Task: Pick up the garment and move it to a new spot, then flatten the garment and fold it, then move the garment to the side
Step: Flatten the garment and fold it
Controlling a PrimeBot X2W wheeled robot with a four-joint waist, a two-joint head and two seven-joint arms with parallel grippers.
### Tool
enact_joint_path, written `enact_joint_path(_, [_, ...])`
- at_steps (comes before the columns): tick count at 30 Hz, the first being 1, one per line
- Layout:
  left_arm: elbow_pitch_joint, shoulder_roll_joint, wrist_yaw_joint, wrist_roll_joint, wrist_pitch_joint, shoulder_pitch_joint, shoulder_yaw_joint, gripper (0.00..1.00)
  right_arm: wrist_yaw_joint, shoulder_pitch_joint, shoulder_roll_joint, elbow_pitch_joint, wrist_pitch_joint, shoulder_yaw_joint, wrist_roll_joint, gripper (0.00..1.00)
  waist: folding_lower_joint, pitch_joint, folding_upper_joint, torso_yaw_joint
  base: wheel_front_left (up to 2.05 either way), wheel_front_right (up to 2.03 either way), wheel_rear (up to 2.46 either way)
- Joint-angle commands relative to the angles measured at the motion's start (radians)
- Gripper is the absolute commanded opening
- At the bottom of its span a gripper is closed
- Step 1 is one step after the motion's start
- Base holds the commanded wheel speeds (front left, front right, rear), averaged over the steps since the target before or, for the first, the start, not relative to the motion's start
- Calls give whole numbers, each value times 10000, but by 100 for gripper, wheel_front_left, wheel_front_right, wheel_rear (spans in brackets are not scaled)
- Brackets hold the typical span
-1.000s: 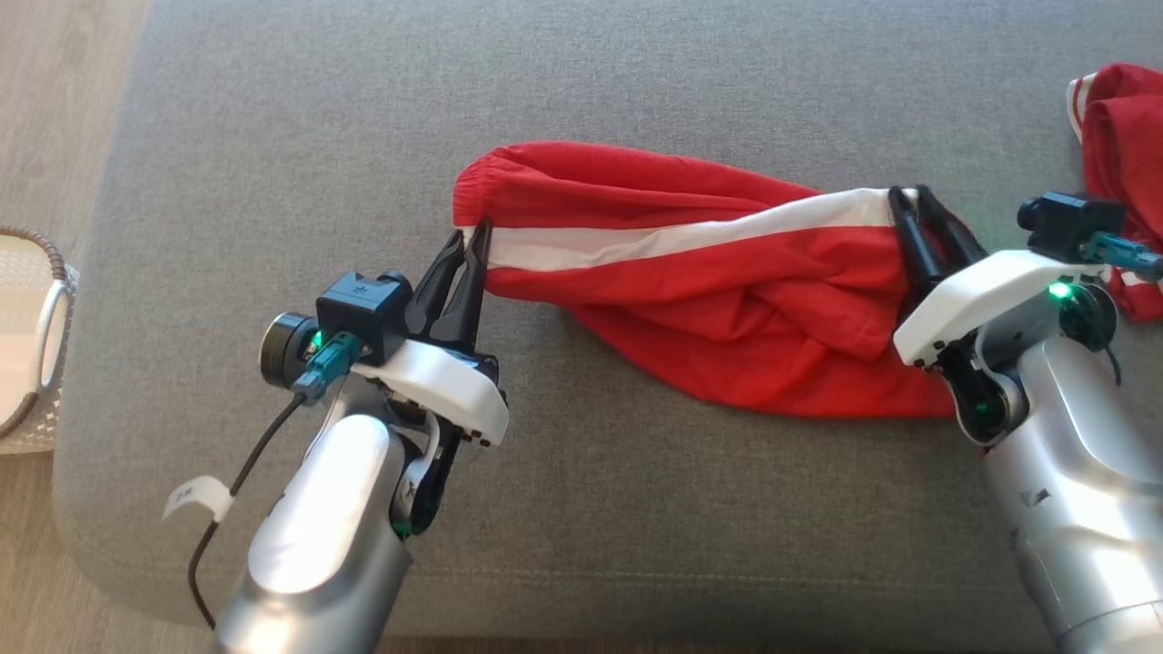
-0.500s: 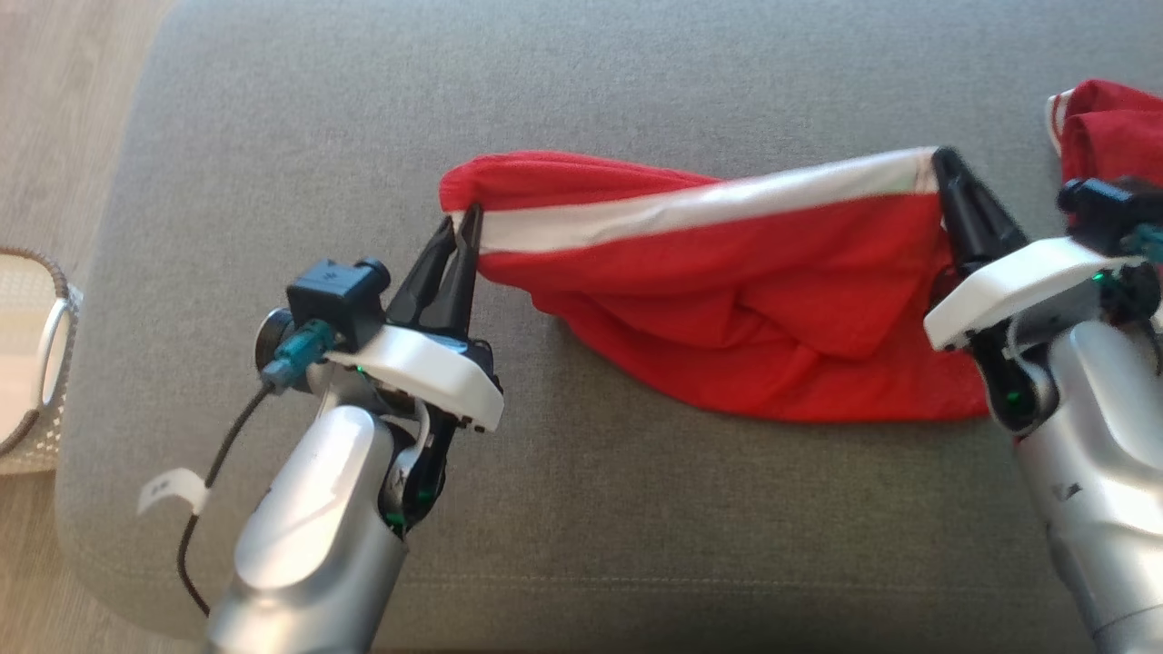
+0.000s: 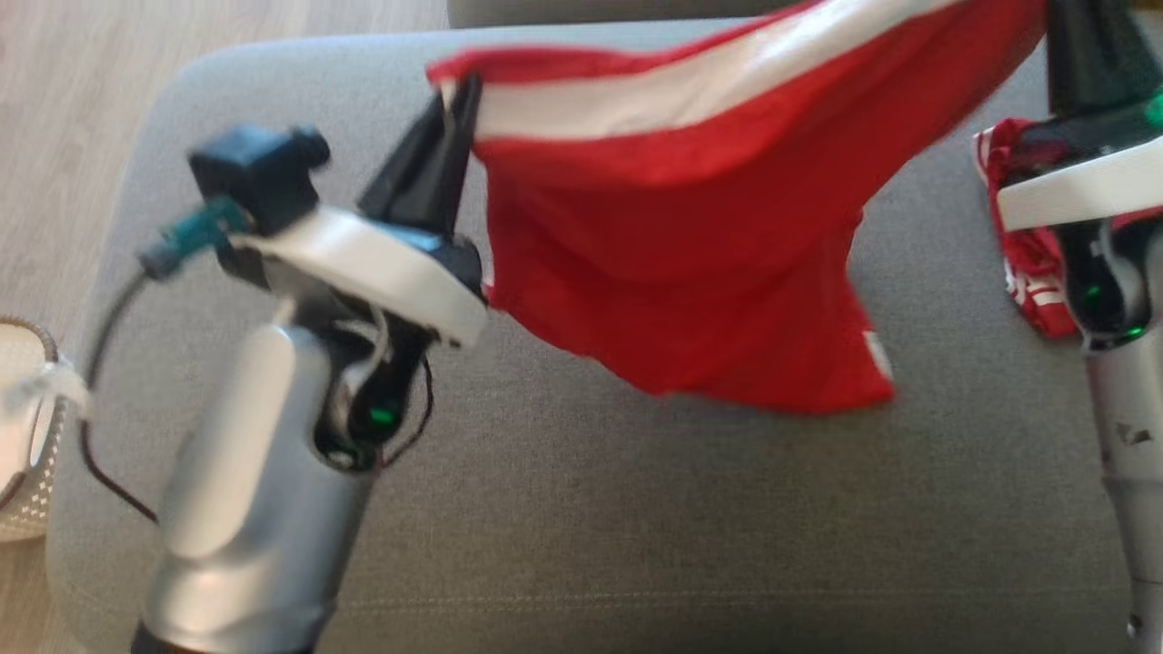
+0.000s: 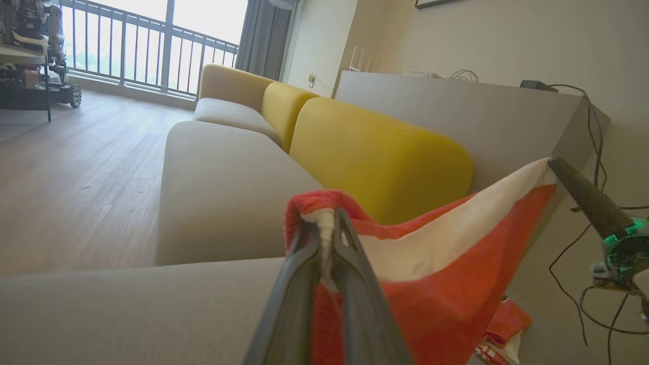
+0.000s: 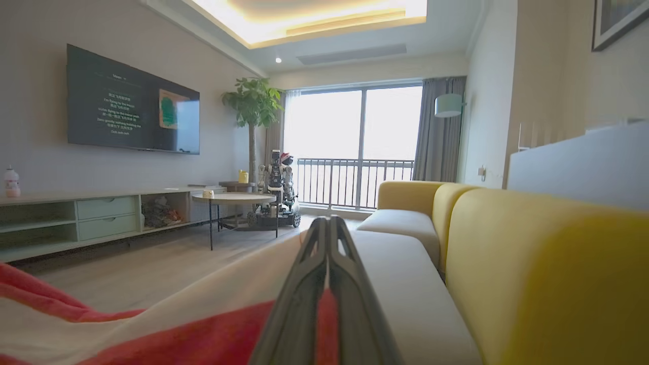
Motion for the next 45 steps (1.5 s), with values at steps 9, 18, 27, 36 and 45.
enact_joint_path(9, [-1536,223,137,-666,1376,-1965,606,0,-2,-193,733,-2878,979,-1001,-594,0,0,-865,0,-47,0,0,0])
enact_joint_path(18, [-2990,113,1121,-1502,2667,-2307,1186,0,-2,-204,1066,-5217,2458,-1887,-1257,0,0,-1261,0,-102,0,0,0])
enact_joint_path(27, [-3055,140,1727,-1776,2910,-1749,1615,0,-2,197,1530,-5062,2898,-2673,-1023,0,0,-801,0,-65,0,0,0])
enact_joint_path(36, [-2068,553,1516,-1504,3104,-2950,1591,0,-2,-1278,1037,-3971,3244,-1951,-509,0,0,965,0,-127,0,0,0])
enact_joint_path(45, [932,969,867,-196,1663,-6640,1572,0,-2,-5716,707,-724,1792,-814,-576,0,0,3368,0,-384,0,0,0])
